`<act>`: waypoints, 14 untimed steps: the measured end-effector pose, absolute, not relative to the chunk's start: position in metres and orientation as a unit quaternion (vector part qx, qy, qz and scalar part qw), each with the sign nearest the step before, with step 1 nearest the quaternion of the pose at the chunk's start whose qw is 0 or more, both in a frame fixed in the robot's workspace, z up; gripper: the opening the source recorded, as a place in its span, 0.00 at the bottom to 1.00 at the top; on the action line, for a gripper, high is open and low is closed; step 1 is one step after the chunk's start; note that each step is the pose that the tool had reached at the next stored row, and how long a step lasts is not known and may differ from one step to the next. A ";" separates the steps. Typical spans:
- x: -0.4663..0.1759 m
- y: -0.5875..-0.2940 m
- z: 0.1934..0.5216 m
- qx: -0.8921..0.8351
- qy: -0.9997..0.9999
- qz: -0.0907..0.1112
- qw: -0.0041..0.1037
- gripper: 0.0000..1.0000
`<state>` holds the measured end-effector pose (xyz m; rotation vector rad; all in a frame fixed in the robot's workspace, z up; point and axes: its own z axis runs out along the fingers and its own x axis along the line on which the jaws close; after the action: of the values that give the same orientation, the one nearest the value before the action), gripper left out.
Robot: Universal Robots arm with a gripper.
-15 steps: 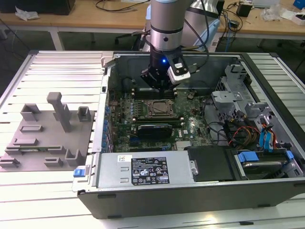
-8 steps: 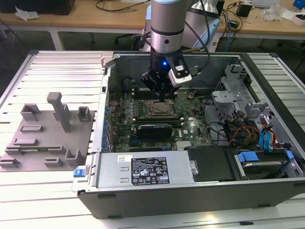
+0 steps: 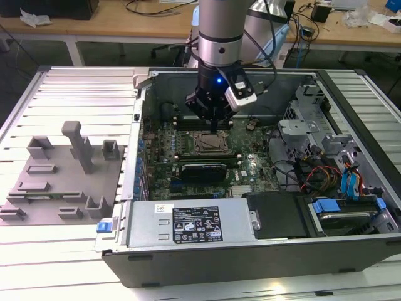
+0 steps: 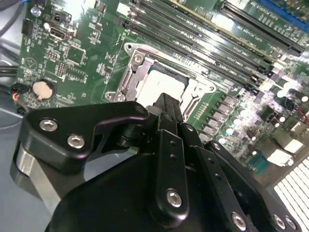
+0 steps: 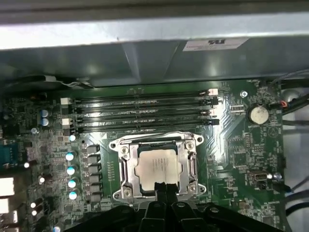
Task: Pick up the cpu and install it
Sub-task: 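Install the first cpu locking lever, then install the second cpu locking lever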
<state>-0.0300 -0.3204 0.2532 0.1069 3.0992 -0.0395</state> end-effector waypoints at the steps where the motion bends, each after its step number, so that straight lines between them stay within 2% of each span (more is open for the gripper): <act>1: -0.030 -0.320 0.258 0.034 0.999 -0.013 0.020 0.11; 14: -0.030 -0.321 0.267 0.034 0.999 -0.013 0.020 0.11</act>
<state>-0.0300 -0.3205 0.2671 0.1067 3.0991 -0.0395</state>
